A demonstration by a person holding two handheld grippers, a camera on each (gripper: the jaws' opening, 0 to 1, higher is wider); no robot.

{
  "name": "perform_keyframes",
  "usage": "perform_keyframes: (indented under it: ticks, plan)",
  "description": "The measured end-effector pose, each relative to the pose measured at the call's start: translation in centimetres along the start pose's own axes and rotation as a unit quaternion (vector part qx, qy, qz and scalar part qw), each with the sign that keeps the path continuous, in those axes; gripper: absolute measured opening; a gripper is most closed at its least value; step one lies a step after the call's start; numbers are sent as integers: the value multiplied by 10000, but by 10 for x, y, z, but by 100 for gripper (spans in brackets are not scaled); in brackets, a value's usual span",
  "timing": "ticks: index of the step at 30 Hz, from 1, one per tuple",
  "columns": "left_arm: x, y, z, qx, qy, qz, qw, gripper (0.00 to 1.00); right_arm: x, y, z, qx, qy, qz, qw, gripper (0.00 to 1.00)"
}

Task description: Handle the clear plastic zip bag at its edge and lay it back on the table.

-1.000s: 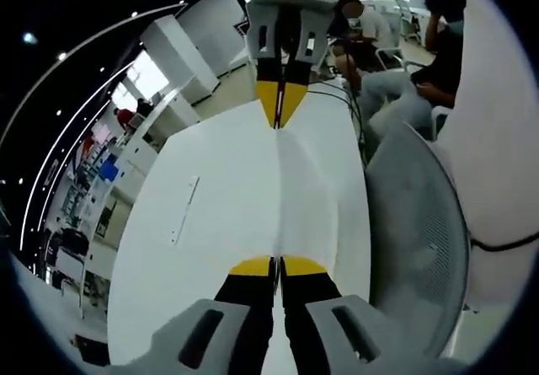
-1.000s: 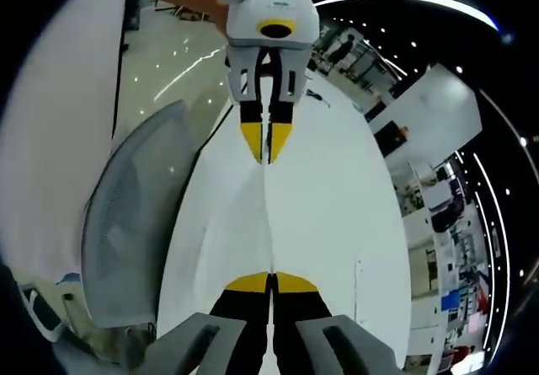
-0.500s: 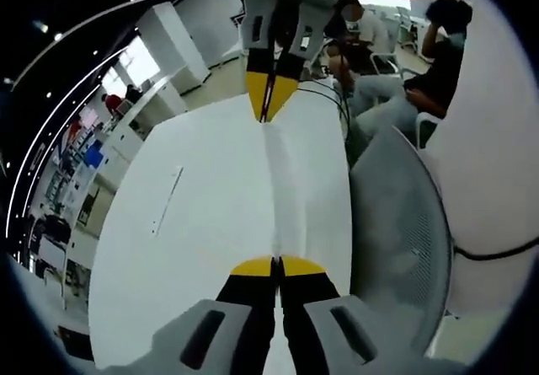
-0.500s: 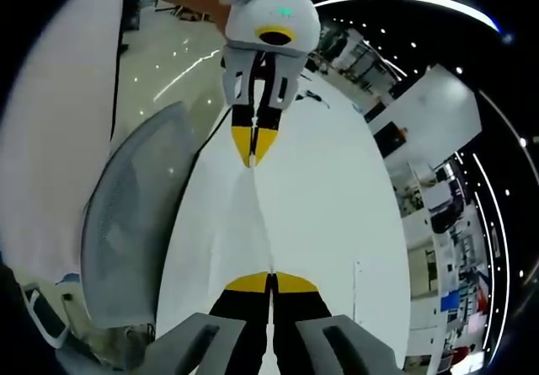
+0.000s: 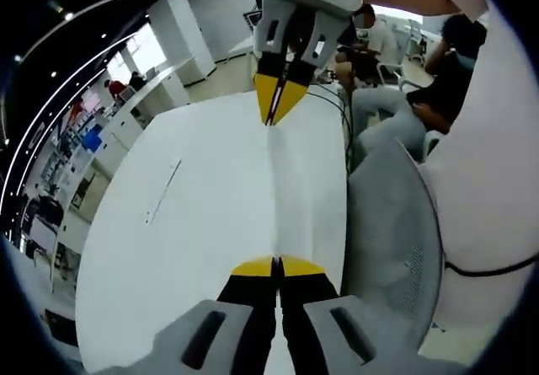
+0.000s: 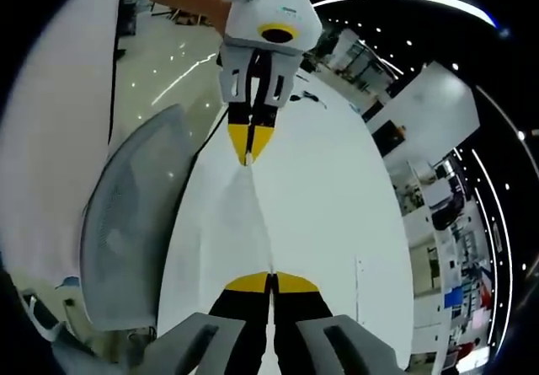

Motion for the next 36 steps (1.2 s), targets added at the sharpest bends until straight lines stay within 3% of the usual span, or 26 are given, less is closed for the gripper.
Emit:
perform_keyframes:
  ticks: [8,19,36]
  plan:
    - [0,0,-3,-5,34,-24,10000,0,-1,1,0,-38,118,41,9999,4]
    - [-6,2,-5,-111,430,-60,9990,0,-14,7,-4,-135,231,157,9995,13]
    - [-8,0,-5,-160,611,-122,9979,0,-62,31,-15,-431,355,531,9970,14]
Point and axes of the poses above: the point that each gripper's makers call its tool centre point, and the gripper's own axes: y roughly forward along the fingers, z roughly to its right, x roughly out of its underside, the point moved 1 cm from there along -y, roughly backward along the fingers, and after that the axes turned 5 degrees about y, right-handed, at the moved point
